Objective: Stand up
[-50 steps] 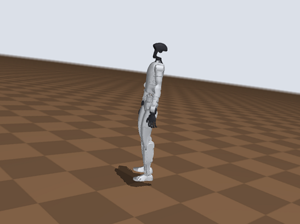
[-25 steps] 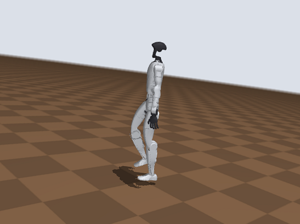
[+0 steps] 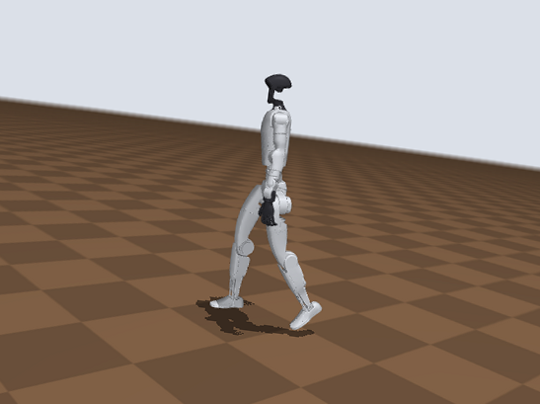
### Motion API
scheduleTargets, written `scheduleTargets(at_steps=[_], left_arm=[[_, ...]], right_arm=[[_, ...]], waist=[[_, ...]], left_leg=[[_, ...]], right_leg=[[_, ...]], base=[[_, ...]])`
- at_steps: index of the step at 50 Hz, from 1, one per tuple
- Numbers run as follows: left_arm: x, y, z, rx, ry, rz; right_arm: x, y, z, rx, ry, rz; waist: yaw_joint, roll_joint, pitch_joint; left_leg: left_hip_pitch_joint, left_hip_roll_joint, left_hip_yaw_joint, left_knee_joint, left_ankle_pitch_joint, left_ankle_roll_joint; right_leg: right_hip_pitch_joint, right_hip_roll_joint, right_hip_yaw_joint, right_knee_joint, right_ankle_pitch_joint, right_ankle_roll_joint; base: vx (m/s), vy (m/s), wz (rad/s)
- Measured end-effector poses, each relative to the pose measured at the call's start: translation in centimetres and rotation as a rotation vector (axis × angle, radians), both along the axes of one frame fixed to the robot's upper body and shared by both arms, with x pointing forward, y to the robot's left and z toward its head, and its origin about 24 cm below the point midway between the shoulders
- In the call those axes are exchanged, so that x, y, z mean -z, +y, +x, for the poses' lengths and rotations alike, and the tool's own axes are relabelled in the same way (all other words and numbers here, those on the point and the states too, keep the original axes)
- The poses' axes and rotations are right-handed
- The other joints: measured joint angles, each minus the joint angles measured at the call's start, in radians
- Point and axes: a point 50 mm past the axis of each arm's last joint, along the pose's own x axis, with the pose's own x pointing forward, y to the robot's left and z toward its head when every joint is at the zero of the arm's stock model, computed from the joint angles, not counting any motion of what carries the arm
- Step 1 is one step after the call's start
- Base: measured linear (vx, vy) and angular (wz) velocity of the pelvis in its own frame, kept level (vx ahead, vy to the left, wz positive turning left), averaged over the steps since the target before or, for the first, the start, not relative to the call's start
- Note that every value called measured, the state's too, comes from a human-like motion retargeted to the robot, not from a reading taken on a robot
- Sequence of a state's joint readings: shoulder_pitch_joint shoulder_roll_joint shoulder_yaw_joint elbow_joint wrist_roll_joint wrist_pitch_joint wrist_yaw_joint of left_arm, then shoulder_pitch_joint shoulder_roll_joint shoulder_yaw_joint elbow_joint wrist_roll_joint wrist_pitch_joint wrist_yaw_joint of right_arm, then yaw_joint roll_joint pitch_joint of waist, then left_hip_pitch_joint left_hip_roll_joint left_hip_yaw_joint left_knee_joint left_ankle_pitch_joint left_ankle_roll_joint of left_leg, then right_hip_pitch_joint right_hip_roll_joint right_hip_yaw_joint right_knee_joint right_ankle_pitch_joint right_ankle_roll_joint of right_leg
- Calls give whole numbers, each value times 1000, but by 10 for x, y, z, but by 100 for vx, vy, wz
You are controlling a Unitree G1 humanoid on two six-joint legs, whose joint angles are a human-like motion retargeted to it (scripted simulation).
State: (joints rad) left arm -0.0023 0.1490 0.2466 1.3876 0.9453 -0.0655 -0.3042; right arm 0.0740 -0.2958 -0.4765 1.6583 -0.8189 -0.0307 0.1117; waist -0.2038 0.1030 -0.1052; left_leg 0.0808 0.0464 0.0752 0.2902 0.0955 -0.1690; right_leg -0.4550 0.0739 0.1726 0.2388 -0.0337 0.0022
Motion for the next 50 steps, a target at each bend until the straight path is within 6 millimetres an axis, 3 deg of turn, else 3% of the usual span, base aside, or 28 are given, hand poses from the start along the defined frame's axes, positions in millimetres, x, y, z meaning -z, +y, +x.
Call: scheduleTargets(at_steps=[3,5,8,11,14,18,20,22,24,25,27,30,33,35,37,40,44,47,50], left_arm=[[0,0,1,28,-9,0],[-1,0,4,32,-30,-3],[-2,0,10,-9,-86,-14],[-3,0,10,-70,-129,-16],[-3,1,5,-120,-145,-10],[-1,6,-14,-167,-97,4],[0,8,-28,-185,-48,16],[0,10,-48,-206,20,32],[-1,12,-69,-227,87,47],[-1,13,-81,-240,127,55],[-5,14,-106,-272,221,71],[-13,15,-144,-315,378,87],[-20,17,-166,-371,466,96],[-22,19,-167,-387,483,100],[-19,21,-157,-378,457,111],[-11,21,-129,-337,372,131],[-2,22,-66,-240,179,119],[-2,21,-15,-171,12,90],[-8,20,32,-108,-146,70]], right_arm=[[2,6,10,2,-16,12],[4,9,25,-30,-38,23],[6,13,62,-134,-108,24],[5,20,101,-227,-216,19],[1,30,138,-263,-354,22],[-7,43,177,-266,-513,38],[-12,47,192,-272,-569,46],[-15,49,201,-284,-599,52],[-15,51,202,-296,-602,58],[-14,51,201,-303,-597,62],[-10,52,189,-309,-561,73],[1,49,152,-290,-443,87],[9,47,110,-273,-291,97],[11,41,82,-241,-196,91],[10,32,60,-211,-125,87],[8,20,31,-179,-50,68],[3,9,2,-76,-20,26],[0,6,-15,-1,10,14],[-3,4,-26,49,39,7]], waist=[[37,-45,-17],[61,-77,-20],[80,-86,-23],[115,-93,-25],[176,-93,-15],[247,-67,6],[263,-42,20],[257,-34,25],[234,-34,12],[226,-38,3],[247,-53,-9],[265,-79,-21],[258,-93,-46],[236,-69,-32],[218,-38,-23],[214,-14,-36],[137,2,-18],[81,-12,-8],[23,-53,9]], left_leg=[[-56,-35,36,189,172,-9],[-133,-43,80,385,200,52],[-274,-13,121,613,71,73],[-415,-22,118,680,0,53],[-523,-44,110,591,-70,47],[-599,-12,113,275,-77,77],[-608,18,117,73,-82,97],[-622,8,161,-117,-41,196],[-634,-20,179,-223,-57,209],[-642,-32,178,-256,-78,196],[-638,-21,174,-202,-71,233],[-613,-37,122,-128,-56,282],[-590,18,133,-56,-109,238],[-532,44,101,-45,-153,212],[-471,79,134,-46,-191,197],[-398,97,148,-68,-237,175],[-292,57,99,-118,-273,179],[-200,3,76,-167,-298,189],[-104,-65,40,-195,-325,184]], right_leg=[[73,-48,-1,-16,-30,-28],[131,-68,18,-32,-47,-52],[201,-80,22,-58,-71,-75],[263,-75,37,-85,-87,-96],[325,-57,39,-108,-103,-115],[407,-4,61,-113,-137,-143],[451,36,87,-108,-156,-159],[499,51,87,-118,-157,-170],[524,52,67,-122,-143,-169],[532,49,62,-118,-131,-163],[549,53,96,-82,-74,-151],[586,70,117,-12,142,-108],[554,95,99,131,440,-12],[482,164,80,320,505,33],[388,208,34,479,436,50],[225,199,-41,635,247,-68],[54,218,-31,613,137,-21],[-13,148,-18,418,99,40],[-27,48,31,126,96,145]], base=[[75,-11,-7],[76,-7,-15],[65,-2,-15],[64,1,-46],[65,3,-79],[59,5,-75],[86,14,-46],[78,13,-7],[76,14,18],[82,15,-31],[80,14,-81],[93,18,-71],[75,6,-49],[82,13,10],[67,15,23],[74,23,-11],[72,19,80],[69,14,86],[75,8,99]])
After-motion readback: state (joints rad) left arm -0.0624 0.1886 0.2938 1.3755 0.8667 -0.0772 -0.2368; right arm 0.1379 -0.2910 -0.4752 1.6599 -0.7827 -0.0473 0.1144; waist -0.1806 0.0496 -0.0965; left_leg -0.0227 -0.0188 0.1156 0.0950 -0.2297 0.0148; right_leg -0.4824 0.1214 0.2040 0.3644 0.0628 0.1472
